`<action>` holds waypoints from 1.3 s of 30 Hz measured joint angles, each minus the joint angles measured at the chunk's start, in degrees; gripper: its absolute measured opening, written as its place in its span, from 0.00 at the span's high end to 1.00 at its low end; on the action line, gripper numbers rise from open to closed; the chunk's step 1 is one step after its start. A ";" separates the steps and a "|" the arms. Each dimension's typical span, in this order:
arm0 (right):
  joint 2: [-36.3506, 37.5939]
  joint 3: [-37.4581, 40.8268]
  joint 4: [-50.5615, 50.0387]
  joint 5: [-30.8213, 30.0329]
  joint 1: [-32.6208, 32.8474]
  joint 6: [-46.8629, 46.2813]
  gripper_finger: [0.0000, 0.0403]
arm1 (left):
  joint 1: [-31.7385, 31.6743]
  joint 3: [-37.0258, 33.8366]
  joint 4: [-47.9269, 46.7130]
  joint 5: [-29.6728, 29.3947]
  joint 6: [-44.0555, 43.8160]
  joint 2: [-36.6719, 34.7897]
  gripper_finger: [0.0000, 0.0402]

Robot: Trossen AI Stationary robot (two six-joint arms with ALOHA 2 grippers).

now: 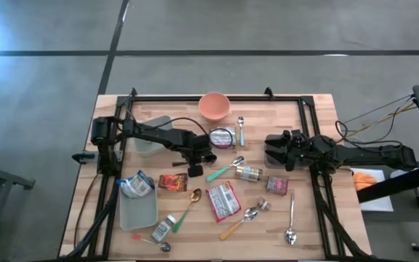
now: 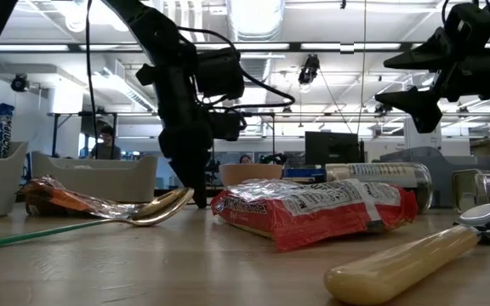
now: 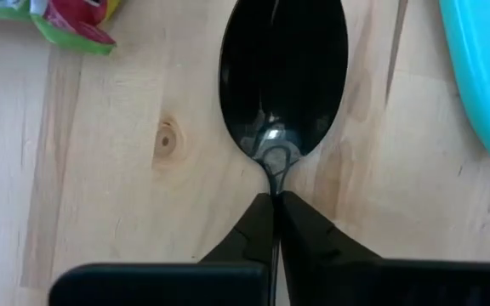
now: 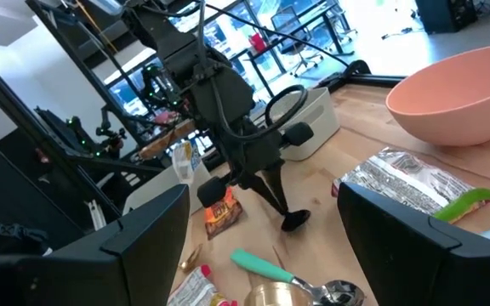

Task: Pick & Place Food Item
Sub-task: Put the black spoon into the black bin

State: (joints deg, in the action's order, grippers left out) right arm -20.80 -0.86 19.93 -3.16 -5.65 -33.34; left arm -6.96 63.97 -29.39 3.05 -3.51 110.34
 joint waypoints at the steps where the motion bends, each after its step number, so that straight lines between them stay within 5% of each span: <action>1: 0.00 0.00 0.01 0.00 0.00 0.00 0.26 | 0.00 0.00 -0.13 -0.05 -0.16 0.00 0.99; 8: -0.02 0.00 0.02 -0.02 0.00 -0.09 0.26 | 0.02 -0.44 -1.34 2.17 -2.56 -2.71 1.00; 17: -0.07 0.01 1.63 -4.76 0.01 -2.74 0.26 | 0.07 -0.46 5.73 2.08 -2.82 -15.17 1.00; 27: -1.68 0.02 5.53 -3.85 0.77 -3.70 0.26 | 0.15 -1.17 36.46 7.96 -2.73 -21.49 1.00; 34: -7.81 0.00 17.51 5.95 0.92 1.00 0.26 | -0.11 -1.38 40.61 8.50 -2.52 -21.28 1.00; 39: -14.17 -3.09 18.51 6.90 0.91 3.79 0.26 | 0.02 -1.38 41.47 8.65 -2.54 -21.29 1.00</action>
State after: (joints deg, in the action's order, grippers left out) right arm -34.97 -3.95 38.44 3.74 -4.74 -29.56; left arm -6.94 62.59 12.09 11.70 -6.04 89.06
